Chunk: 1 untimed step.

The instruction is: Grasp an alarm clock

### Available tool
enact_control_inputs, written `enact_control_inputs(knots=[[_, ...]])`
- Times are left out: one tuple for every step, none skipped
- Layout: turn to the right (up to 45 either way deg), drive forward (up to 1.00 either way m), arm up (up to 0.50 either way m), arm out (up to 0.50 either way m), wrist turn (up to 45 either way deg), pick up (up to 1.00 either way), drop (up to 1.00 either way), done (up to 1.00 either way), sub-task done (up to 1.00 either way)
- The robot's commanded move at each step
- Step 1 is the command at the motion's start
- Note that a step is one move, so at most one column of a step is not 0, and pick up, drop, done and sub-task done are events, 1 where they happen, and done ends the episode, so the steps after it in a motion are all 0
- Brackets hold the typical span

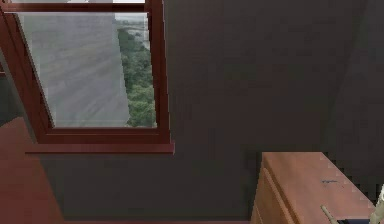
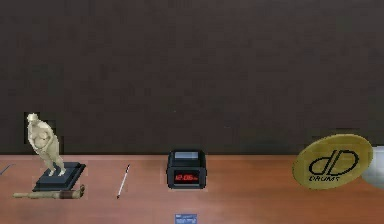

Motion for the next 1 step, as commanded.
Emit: enact_control_inputs(knots=[[0.0, 0.00, 0.00, 0.28, 0.0, 0.00, 0.00, 0.00, 0.00]])
